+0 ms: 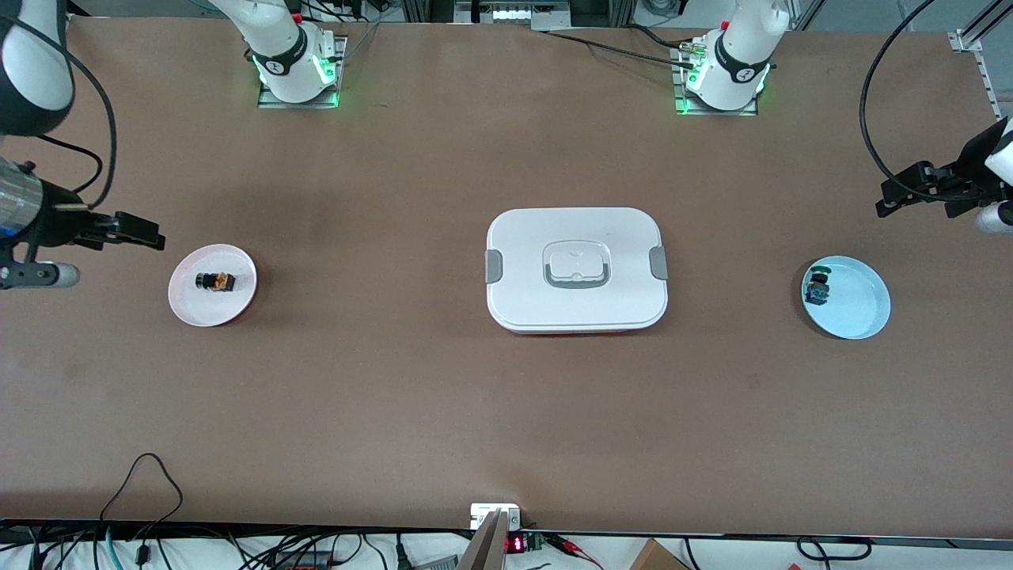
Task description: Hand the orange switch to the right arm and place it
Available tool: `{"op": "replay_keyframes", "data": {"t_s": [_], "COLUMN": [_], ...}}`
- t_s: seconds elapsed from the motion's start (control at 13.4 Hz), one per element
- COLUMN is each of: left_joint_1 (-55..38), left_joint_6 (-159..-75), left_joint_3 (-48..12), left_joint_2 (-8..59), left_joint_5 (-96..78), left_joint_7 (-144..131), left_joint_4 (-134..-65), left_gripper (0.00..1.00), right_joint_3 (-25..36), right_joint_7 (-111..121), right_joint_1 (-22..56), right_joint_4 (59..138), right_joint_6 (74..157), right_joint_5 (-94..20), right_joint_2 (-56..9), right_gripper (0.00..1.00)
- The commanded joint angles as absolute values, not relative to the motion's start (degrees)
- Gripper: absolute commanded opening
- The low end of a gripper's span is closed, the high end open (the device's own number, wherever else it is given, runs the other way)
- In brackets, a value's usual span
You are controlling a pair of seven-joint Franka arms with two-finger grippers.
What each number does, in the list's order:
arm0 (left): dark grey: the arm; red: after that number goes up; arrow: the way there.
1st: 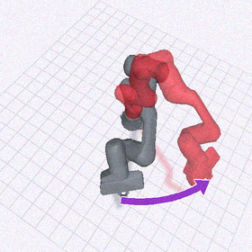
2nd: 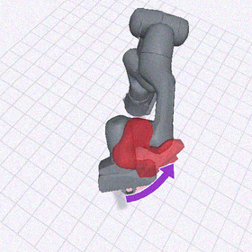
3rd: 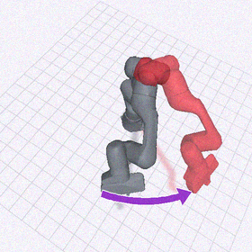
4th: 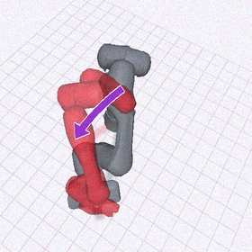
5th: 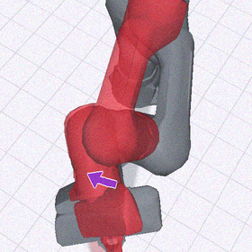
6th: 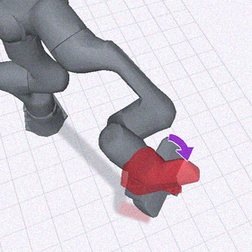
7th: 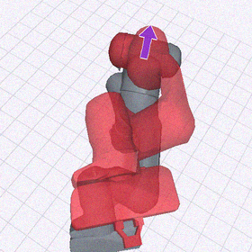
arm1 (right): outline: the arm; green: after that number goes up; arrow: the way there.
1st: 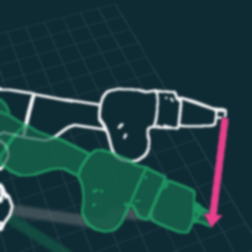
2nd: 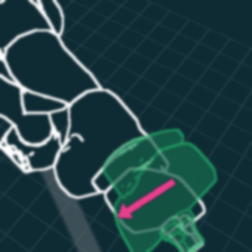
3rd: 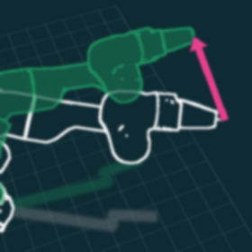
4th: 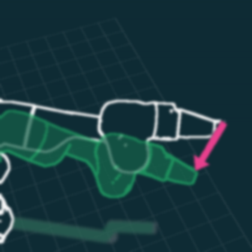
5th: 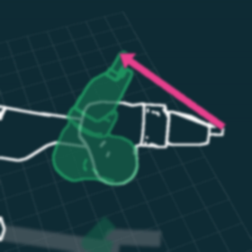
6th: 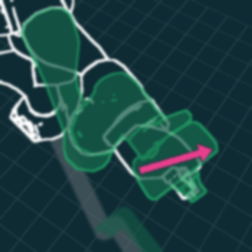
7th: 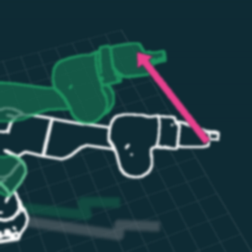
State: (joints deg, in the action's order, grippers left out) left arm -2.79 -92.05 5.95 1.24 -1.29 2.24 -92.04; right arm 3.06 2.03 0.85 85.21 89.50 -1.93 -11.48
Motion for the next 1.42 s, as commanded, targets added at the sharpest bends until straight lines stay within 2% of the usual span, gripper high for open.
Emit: {"op": "replay_keyframes", "data": {"t_s": [0.0, 0.22, 0.45, 0.75, 1.34], "left_joint_1": [-2.29, -2.29, -2.29, -2.29, -2.29], "left_joint_6": [-91.14, -91.14, -91.14, -91.14, -91.05], "left_joint_3": [5.71, 5.71, 5.8, 5.71, 5.8], "left_joint_2": [2.02, 2.02, 2.02, 2.02, 1.93], "left_joint_5": [-2.46, -2.46, -2.46, -2.46, -2.55], "left_joint_7": [2.29, 2.29, 2.29, 2.29, 2.29], "left_joint_4": [-90.35, -90.35, -90.35, -90.35, -90.35], "left_gripper": [1.0, 1.0, 1.0, 1.0, 1.0], "right_joint_3": [5.44, 9.05, 9.05, 9.05, 9.05], "right_joint_7": [-0.08, -0.52, -1.05, -0.97, 0.7], "right_joint_1": [3.94, 6.94, 6.59, 6.68, 6.42], "right_joint_4": [80.17, 79.63, 80.94, 88.49, 88.76], "right_joint_6": [83.43, 82.35, 82.88, 89.98, 88.5], "right_joint_5": [-0.18, -0.35, -0.88, -1.49, -0.53], "right_joint_2": [-11.51, -11.51, -11.25, -7.57, -4.93], "right_gripper": [1.0, 1.0, 1.0, 1.0, 1.0]}}
